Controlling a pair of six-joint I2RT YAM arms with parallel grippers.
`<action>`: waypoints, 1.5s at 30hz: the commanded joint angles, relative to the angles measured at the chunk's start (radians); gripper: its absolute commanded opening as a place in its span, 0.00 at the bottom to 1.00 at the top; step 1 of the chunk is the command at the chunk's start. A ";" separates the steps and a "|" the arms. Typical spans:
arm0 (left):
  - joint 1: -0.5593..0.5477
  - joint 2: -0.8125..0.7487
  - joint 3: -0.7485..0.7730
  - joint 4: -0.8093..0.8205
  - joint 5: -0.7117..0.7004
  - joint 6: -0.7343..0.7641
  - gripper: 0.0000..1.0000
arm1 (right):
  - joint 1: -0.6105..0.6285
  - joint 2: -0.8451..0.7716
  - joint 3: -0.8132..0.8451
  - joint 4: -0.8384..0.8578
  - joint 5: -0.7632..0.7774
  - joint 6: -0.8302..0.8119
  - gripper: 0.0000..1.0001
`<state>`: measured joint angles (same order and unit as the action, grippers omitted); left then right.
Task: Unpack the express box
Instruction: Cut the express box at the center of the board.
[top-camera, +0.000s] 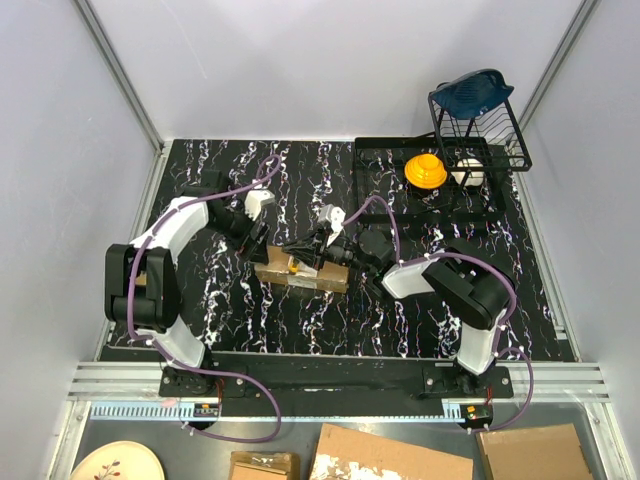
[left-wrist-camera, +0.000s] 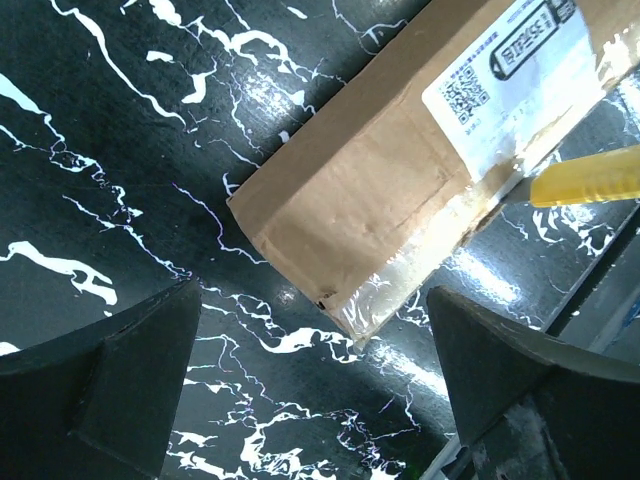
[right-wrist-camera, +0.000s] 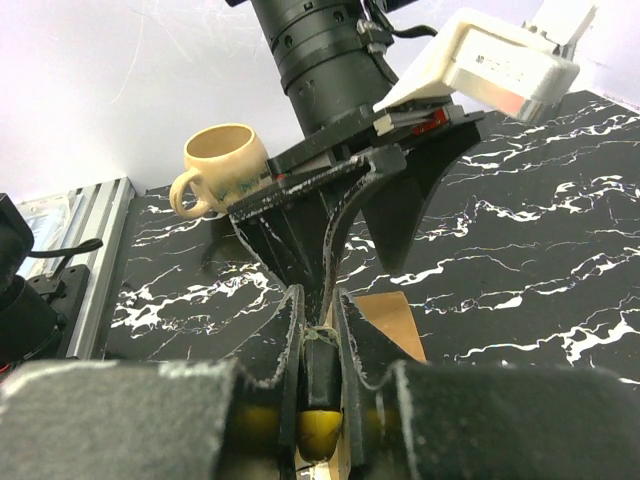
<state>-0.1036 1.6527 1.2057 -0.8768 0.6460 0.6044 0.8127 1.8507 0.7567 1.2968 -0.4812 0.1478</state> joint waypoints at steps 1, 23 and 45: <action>-0.018 -0.011 -0.024 0.080 -0.066 -0.011 0.99 | -0.006 0.019 0.030 0.002 -0.027 0.018 0.00; -0.028 0.183 -0.046 0.190 -0.284 0.023 0.56 | -0.035 -0.079 -0.022 -0.103 -0.066 -0.019 0.00; 0.015 0.294 0.055 0.174 -0.505 0.066 0.47 | -0.052 -0.200 -0.100 -0.205 -0.025 -0.060 0.00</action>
<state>-0.1314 1.8435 1.3014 -0.9630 0.6537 0.5217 0.7841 1.7096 0.6762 1.1484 -0.4881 0.0883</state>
